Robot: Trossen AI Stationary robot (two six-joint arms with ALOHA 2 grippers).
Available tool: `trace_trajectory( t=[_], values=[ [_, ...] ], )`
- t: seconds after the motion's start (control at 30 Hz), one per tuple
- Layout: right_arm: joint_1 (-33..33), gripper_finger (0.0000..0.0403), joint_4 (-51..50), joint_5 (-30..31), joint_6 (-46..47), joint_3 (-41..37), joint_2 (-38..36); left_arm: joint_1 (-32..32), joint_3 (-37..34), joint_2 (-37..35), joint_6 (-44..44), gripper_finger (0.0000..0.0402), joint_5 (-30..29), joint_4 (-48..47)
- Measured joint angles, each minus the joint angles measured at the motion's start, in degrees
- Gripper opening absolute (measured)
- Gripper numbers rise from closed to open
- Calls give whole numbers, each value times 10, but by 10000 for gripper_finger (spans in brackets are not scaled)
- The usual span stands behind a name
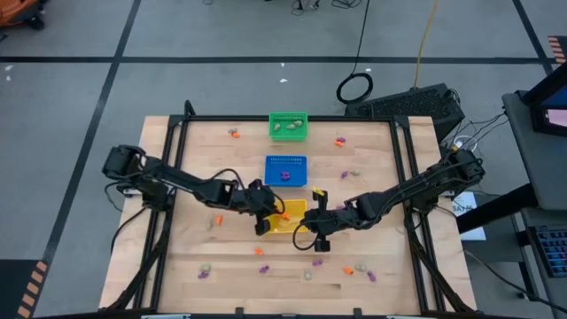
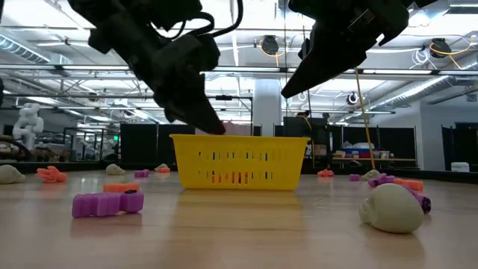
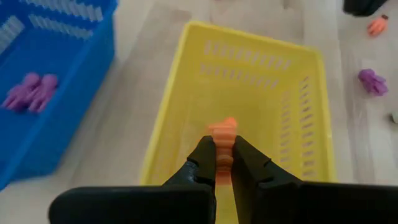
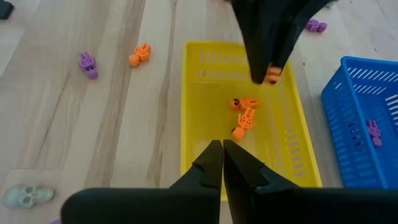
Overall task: Sort Halloween decoration
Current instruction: Put the orange skeleton toy into the yellow bin, then put the purple skeleton toy into the blue bin
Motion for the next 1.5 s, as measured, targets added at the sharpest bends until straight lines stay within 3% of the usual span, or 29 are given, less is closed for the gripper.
trace_trajectory(
  t=[0.2,0.4,0.63,0.83,1.0,1.13,1.27,1.5],
  values=[
    [0,0,0,-1,0,0,0,0,0,29,3,21,0,0],
    [0,0,-5,-2,17,0,0,0,0,35,24,67,10,3],
    [2,1,-30,-6,30,0,0,-4,16,10,59,131,18,-8],
    [14,28,-95,-7,60,0,-11,-31,27,-36,104,137,6,-14],
    [13,62,-210,-6,131,1,-18,-63,22,-50,111,111,-5,-15],
    [-3,83,-299,-6,164,1,-18,-83,-1,-50,124,58,-49,11],
    [-32,90,-331,-7,164,0,-18,-87,-65,-70,103,8,-57,86],
    [-102,90,-334,-55,108,0,-18,-80,-165,-154,97,10,-53,182]
  ],
)
